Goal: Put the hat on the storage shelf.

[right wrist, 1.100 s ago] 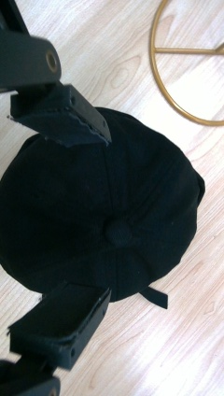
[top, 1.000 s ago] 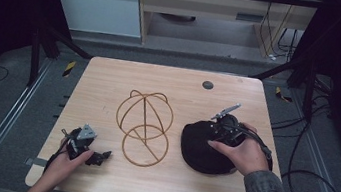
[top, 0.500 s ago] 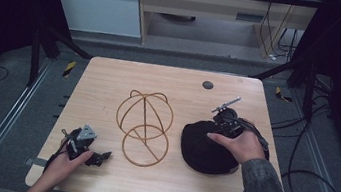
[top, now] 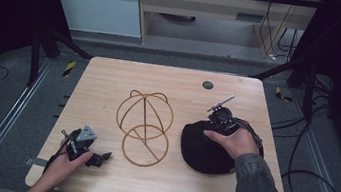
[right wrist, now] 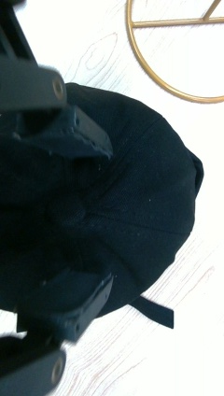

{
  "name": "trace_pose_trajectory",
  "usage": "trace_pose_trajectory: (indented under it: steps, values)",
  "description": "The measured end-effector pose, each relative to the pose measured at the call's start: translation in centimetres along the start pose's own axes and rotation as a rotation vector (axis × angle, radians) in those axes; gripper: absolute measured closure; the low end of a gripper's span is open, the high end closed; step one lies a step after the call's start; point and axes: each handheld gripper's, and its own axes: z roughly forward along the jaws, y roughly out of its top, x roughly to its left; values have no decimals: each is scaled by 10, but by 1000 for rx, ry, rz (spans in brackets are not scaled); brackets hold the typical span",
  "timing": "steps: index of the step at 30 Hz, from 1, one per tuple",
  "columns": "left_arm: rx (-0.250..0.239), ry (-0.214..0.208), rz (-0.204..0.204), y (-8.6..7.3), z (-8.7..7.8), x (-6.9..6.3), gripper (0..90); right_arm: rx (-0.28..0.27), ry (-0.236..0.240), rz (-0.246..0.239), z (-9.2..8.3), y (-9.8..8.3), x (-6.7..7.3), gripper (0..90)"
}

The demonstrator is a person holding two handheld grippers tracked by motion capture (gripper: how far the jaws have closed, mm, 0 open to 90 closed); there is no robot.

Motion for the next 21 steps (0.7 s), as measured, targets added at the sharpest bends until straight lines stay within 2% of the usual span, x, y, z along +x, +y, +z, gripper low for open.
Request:
trace_pose_trajectory:
  steps: [1,5,8,14,21]
  values:
    - [1,-1,1,0,0,0,0,1,5,-7,0,0,0,400]
    - [1,0,1,0,0,0,0,20,-11,-18,2,1,3,445]
    - [1,0,0,0,0,-1,0,30,-18,-21,6,1,2,530]
    - [6,-4,7,0,0,0,0,51,-3,-12,8,-1,-1,668]
    - [8,-5,9,1,1,0,0,42,29,-9,8,-4,-5,738]
